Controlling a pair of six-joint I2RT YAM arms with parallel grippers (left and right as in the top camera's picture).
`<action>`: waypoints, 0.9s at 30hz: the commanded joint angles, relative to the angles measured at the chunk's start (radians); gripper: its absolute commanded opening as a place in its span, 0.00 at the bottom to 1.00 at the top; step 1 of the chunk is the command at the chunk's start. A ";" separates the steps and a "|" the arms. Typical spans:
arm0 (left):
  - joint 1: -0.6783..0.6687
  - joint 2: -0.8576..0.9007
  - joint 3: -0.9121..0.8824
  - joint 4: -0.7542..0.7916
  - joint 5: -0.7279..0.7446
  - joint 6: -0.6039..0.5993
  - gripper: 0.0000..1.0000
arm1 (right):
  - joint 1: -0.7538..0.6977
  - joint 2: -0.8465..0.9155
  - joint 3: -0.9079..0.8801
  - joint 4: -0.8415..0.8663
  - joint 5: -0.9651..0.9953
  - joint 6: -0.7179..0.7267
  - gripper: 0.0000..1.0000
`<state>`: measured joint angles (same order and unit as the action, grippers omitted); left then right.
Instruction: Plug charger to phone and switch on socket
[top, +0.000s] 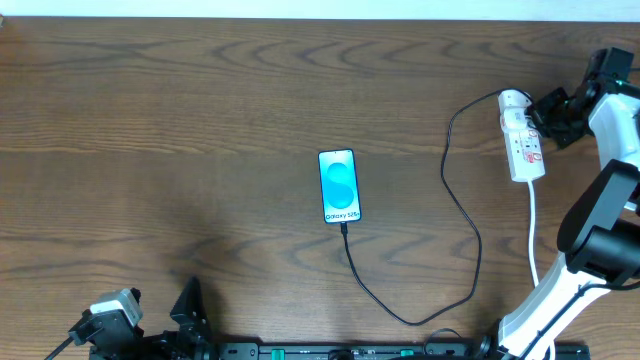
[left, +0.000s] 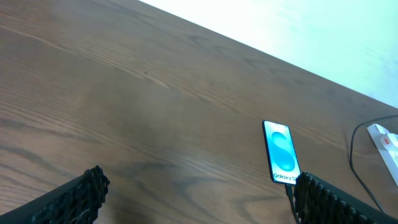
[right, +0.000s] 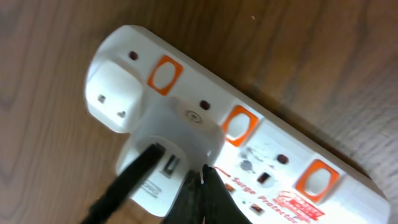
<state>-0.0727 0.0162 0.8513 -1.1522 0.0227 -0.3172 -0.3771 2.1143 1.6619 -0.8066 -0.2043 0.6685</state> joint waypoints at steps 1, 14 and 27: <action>0.005 -0.014 -0.005 0.002 -0.010 -0.001 0.98 | -0.019 0.031 -0.001 -0.020 0.026 -0.012 0.01; 0.005 -0.014 -0.005 0.002 -0.010 -0.001 0.98 | -0.023 0.031 -0.002 0.005 0.026 -0.009 0.01; 0.005 -0.014 -0.005 0.002 -0.010 -0.001 0.98 | -0.015 0.031 -0.002 0.028 0.026 0.011 0.01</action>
<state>-0.0727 0.0162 0.8513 -1.1522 0.0227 -0.3172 -0.3988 2.1372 1.6604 -0.7826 -0.1867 0.6689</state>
